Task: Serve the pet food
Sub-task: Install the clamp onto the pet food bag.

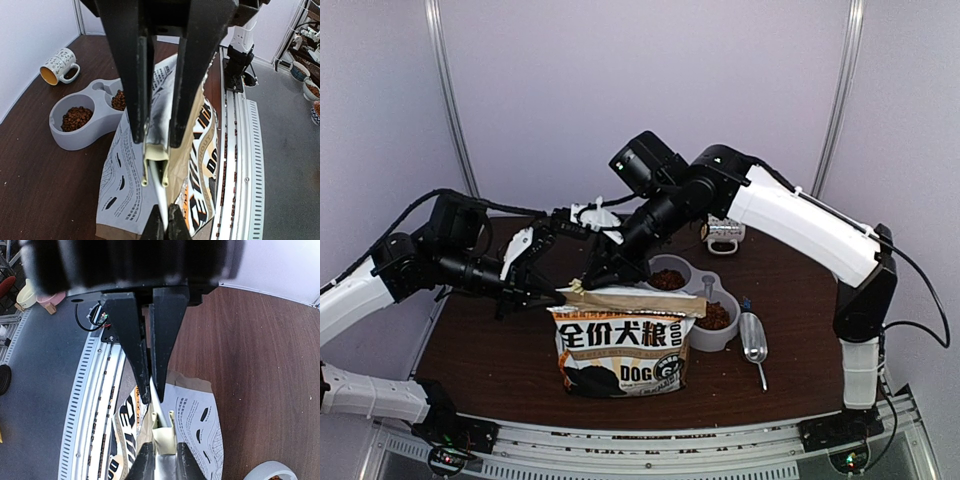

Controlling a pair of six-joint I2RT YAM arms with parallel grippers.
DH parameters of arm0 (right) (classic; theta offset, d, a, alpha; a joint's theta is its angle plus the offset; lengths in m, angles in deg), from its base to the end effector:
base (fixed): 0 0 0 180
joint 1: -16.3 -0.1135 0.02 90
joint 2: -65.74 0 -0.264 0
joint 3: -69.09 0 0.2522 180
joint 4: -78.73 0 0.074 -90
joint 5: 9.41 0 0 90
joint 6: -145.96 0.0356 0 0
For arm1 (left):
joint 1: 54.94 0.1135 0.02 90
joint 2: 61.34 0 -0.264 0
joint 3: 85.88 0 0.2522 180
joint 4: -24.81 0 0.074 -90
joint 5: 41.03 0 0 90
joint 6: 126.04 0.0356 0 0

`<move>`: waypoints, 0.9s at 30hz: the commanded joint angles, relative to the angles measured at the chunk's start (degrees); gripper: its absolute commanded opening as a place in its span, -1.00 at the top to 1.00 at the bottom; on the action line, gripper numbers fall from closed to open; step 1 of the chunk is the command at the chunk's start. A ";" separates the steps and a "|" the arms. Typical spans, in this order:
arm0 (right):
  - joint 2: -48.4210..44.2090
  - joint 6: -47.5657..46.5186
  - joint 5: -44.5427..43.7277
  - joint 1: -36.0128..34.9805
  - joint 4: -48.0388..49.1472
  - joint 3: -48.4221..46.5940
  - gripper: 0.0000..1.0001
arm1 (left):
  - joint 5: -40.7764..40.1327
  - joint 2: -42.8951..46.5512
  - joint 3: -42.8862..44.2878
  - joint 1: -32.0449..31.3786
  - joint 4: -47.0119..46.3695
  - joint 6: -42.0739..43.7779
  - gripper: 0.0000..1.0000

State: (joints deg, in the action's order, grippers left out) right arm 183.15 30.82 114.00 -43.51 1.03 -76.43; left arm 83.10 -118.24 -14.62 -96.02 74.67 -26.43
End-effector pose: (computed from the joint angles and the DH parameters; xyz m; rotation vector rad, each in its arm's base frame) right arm 0.1999 0.3826 0.3877 -1.8661 1.6349 0.9768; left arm 0.1409 -0.1494 0.3371 1.2566 1.8400 -0.9577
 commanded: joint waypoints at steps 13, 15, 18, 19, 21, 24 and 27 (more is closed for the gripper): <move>-0.23 0.79 -3.28 1.25 -6.43 2.62 1.00 | 9.82 2.26 4.98 -0.24 -11.44 0.52 1.00; 0.97 0.73 -2.44 0.86 -6.73 1.39 1.00 | 10.13 1.56 5.51 -0.23 -11.49 0.33 1.00; 2.30 0.86 -1.33 0.34 -6.41 0.83 1.00 | 10.96 0.73 6.08 -0.23 -12.02 0.01 1.00; 2.52 1.12 -0.66 0.16 -5.86 1.07 1.00 | 11.18 0.52 6.02 -0.23 -12.47 -0.18 1.00; 2.65 1.85 0.61 -0.03 -4.49 1.83 1.00 | 11.57 0.09 5.80 -0.23 -13.09 -0.58 1.00; 2.65 2.95 1.77 -0.12 -2.06 3.04 1.00 | 12.00 -0.35 5.67 -0.23 -13.48 -1.01 1.00; 3.02 3.34 2.62 -0.13 -1.11 2.89 1.00 | 12.01 -0.41 5.66 -0.24 -13.65 -1.25 1.00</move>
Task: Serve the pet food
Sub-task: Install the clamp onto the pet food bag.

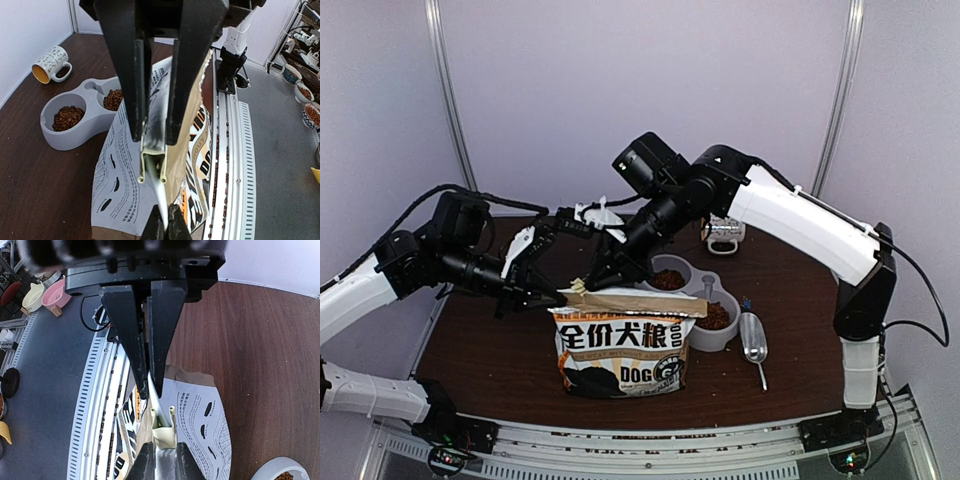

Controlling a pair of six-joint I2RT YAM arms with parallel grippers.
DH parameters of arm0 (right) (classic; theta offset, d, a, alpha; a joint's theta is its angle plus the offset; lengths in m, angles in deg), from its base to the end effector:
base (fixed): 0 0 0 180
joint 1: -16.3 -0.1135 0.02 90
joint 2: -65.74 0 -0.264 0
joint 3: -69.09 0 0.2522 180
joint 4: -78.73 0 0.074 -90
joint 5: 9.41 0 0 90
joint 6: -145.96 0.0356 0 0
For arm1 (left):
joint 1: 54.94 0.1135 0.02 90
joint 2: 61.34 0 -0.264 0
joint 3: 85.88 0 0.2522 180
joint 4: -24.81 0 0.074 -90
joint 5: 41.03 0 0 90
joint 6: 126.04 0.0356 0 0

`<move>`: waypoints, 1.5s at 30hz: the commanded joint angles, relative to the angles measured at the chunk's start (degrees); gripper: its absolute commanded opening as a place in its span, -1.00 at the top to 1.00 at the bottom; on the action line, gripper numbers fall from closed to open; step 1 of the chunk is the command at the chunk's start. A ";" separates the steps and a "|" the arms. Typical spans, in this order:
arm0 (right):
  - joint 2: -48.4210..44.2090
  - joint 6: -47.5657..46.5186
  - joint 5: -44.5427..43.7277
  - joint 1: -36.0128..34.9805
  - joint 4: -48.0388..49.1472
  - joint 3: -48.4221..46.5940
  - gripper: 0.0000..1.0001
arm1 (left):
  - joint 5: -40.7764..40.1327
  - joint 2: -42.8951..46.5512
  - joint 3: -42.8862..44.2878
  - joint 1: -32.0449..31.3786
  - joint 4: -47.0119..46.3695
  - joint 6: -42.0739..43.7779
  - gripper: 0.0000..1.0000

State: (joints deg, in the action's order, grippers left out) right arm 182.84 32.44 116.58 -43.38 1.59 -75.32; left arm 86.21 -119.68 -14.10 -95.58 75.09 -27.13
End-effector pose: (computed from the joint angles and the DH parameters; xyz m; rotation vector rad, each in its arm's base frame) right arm 0.1994 0.3823 0.3857 -1.8592 1.6522 1.0429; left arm 0.1443 -0.1522 0.3355 1.2683 1.8562 -1.0217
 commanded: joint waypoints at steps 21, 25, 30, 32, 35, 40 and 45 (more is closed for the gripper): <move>4.15 3.40 6.93 -0.83 2.04 2.83 0.86 | 8.22 1.93 3.52 -0.67 -15.43 -1.45 1.00; 2.46 4.91 8.41 0.15 4.59 4.66 0.63 | 7.78 2.27 3.45 -0.70 -14.36 -0.94 1.00; 0.42 6.48 10.41 0.77 7.96 6.93 0.25 | 7.50 2.06 3.57 -0.67 -13.60 -0.56 1.00; -0.05 6.71 11.27 0.77 8.60 7.35 0.14 | 7.50 1.86 3.52 -0.67 -13.42 -0.56 1.00; -0.85 7.10 11.18 0.79 9.42 7.93 -0.10 | 7.38 1.75 3.62 -0.67 -13.16 -0.40 1.00; -5.81 12.28 10.79 2.10 20.09 16.60 -0.35 | 6.94 1.91 3.33 -0.67 -13.05 -0.30 1.00; -16.03 21.22 10.40 3.68 40.85 33.29 -0.46 | 5.94 2.35 2.97 -0.67 -13.40 -0.28 1.00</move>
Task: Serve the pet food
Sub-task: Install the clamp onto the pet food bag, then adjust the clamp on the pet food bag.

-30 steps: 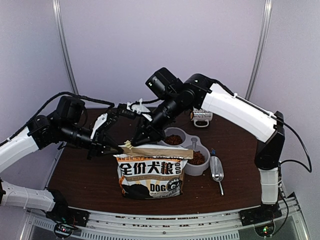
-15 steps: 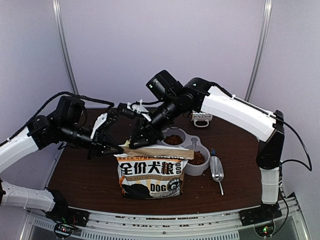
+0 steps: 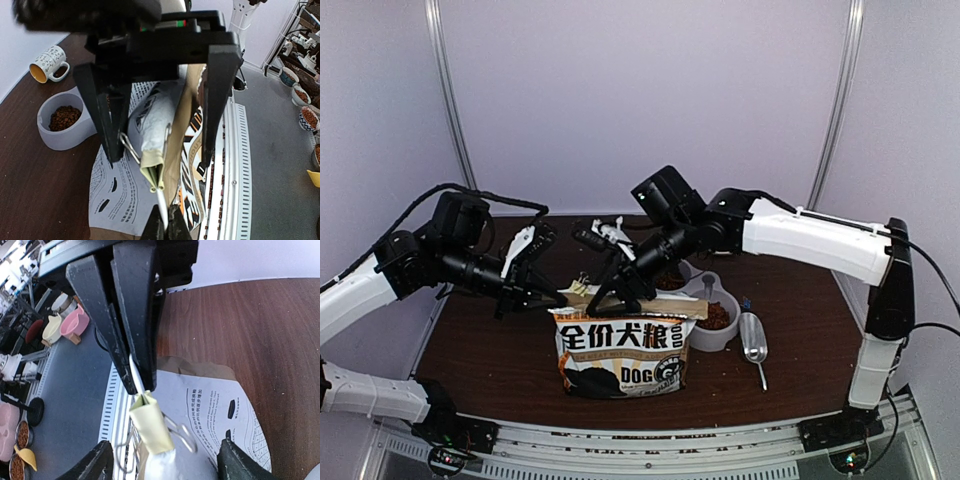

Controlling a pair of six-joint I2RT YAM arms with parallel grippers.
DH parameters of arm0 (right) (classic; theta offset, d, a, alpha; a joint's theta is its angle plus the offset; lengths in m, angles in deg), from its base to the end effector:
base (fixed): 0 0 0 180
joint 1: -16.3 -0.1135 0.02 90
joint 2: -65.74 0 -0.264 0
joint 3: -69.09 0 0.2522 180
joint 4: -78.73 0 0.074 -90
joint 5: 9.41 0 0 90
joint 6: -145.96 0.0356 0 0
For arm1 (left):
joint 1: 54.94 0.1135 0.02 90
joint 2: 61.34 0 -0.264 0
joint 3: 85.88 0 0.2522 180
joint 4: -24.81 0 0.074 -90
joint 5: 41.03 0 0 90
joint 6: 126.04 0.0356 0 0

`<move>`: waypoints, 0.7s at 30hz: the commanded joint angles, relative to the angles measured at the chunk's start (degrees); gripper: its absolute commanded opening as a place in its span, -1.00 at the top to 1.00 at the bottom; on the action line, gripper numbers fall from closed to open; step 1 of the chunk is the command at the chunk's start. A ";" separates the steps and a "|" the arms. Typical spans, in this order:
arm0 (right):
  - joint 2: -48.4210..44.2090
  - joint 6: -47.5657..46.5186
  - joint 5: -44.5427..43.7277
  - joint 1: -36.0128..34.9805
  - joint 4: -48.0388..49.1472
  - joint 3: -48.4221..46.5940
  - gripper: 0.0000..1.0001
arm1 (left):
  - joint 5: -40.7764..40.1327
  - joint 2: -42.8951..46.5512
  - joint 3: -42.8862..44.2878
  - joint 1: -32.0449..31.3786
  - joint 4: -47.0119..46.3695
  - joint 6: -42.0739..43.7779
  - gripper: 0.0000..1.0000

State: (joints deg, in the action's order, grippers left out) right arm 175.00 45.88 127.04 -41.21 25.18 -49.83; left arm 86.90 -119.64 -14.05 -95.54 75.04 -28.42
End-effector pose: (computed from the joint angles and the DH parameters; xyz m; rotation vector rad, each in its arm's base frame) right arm 0.2074 0.3738 0.3367 -1.6884 1.7395 1.3451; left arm 0.1439 -0.1522 0.3361 1.2546 1.8673 -1.0463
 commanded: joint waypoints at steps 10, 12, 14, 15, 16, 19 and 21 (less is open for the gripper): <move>-11.35 16.29 1.87 2.24 34.63 18.65 -0.47 | 5.84 2.82 2.30 -0.71 -14.13 0.74 1.00; -10.12 16.42 2.18 2.20 34.32 17.62 -0.46 | 5.84 3.08 2.12 -0.75 -14.31 0.67 1.00; -8.93 16.33 3.15 2.18 33.82 16.59 -0.47 | 5.86 3.17 2.01 -0.71 -14.47 0.56 1.00; -8.32 16.26 3.88 2.08 33.39 16.07 -0.47 | 5.92 3.19 2.03 -0.71 -14.49 0.54 1.00; -7.68 16.10 4.69 2.07 32.85 15.49 -0.46 | 5.92 3.20 2.01 -0.71 -14.50 0.55 1.00; -6.68 15.76 6.69 1.91 32.00 14.90 -0.46 | 5.91 3.20 1.93 -0.71 -14.45 0.56 1.00; -6.58 15.91 7.37 1.87 32.24 15.04 -0.44 | 5.99 3.12 1.96 -0.71 -14.41 0.55 1.00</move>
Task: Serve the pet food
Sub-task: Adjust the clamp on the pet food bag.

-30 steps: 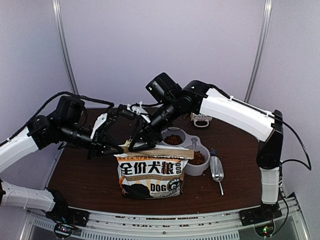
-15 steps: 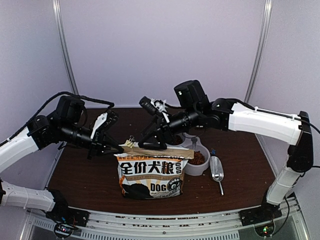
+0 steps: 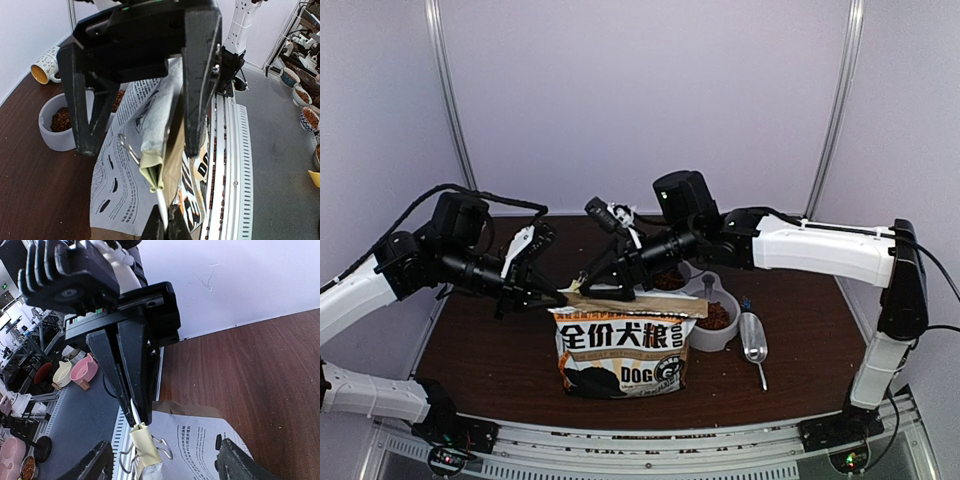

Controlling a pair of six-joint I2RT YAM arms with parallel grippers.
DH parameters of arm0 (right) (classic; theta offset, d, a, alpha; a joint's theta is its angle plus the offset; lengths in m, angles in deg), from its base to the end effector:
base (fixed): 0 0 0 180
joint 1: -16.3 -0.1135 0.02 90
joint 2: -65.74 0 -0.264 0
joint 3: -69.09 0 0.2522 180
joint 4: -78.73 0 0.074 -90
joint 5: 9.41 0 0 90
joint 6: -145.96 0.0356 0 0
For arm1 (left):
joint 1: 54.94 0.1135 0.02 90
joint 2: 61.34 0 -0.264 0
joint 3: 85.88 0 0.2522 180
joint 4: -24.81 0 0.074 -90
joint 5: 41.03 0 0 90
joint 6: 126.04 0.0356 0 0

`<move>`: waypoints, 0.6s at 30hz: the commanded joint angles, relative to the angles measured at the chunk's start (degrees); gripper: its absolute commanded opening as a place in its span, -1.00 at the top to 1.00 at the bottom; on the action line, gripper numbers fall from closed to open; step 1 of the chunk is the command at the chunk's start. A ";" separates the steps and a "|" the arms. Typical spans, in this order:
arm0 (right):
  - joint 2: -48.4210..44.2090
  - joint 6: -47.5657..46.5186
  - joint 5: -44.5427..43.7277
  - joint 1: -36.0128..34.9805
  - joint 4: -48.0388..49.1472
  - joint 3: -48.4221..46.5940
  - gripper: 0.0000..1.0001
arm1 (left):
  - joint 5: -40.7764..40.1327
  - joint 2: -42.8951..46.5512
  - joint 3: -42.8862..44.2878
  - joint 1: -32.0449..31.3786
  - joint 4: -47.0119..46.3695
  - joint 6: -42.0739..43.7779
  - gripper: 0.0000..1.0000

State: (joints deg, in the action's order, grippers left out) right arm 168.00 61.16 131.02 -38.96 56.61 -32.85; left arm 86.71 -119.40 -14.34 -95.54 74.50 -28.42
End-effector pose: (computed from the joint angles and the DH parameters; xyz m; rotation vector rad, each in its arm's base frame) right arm 0.2154 0.3588 0.3332 -1.4459 1.5771 1.5176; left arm 0.1438 -0.1519 0.3360 1.2518 1.8597 -1.0419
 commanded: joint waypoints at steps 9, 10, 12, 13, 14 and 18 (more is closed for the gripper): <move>0.53 2.66 4.19 -0.37 4.37 -1.33 -0.07 | 6.20 2.95 2.19 -0.71 -13.79 0.64 1.00; 0.57 2.90 4.29 -0.41 4.73 -1.37 -0.01 | 6.21 2.96 2.21 -0.71 -13.78 0.64 1.00; 0.59 3.12 4.64 -0.44 5.06 -1.31 0.11 | 6.25 2.96 2.23 -0.72 -13.77 0.64 1.00; 0.53 3.20 4.71 -0.43 5.28 -1.18 0.15 | 6.29 2.87 2.23 -0.71 -13.77 0.62 1.00; 0.49 3.31 4.89 -0.41 5.40 -1.16 0.21 | 6.30 2.85 2.21 -0.75 -13.70 0.63 1.00; 0.33 3.44 5.52 -0.38 5.54 -1.03 0.46 | 6.25 2.95 2.20 -0.71 -13.69 0.63 1.00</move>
State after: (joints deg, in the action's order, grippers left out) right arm 168.72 64.17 134.85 -39.20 60.10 -32.90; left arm 86.73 -119.40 -14.36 -95.54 74.36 -28.42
